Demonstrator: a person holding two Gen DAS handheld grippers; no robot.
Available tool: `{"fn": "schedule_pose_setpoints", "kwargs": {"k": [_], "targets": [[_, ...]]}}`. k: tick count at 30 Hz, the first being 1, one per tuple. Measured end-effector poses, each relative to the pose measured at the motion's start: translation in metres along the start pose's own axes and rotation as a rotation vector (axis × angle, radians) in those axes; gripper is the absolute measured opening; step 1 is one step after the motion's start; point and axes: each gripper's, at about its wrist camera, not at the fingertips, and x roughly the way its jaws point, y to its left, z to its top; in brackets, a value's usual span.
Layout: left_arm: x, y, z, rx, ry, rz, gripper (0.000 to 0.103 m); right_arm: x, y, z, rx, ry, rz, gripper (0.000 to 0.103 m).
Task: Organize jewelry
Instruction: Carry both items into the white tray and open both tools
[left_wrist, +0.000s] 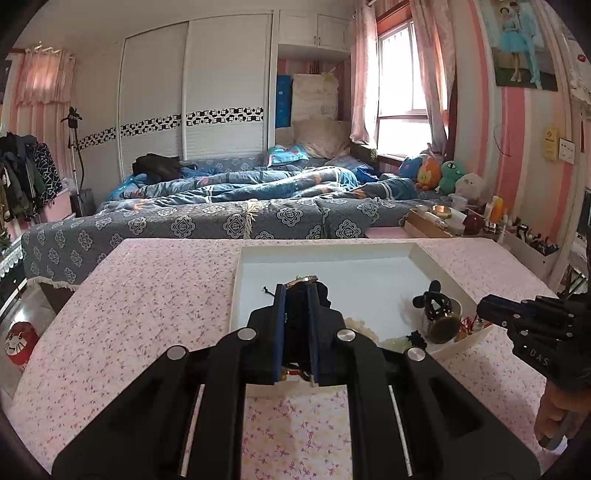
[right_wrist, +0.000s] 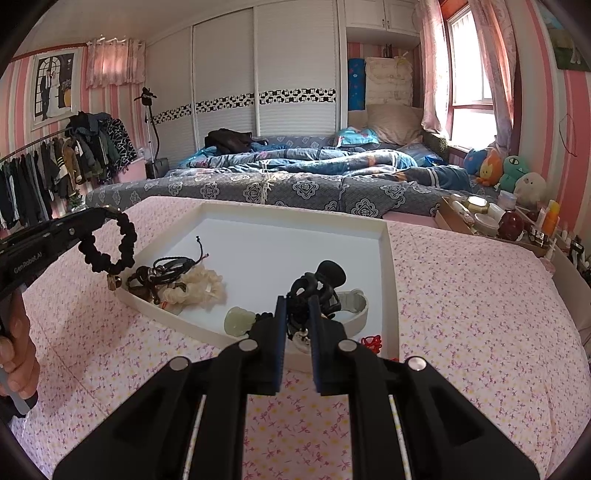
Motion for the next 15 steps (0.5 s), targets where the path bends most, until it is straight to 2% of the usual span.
{"fn": "schedule_pose_setpoints", "kwargs": {"k": [15], "targets": [[0.029,0.004,0.001,0.006,0.026,0.022,0.01,0.024,-0.002,0.017,0.039,-0.028,0.042,0.012]]}}
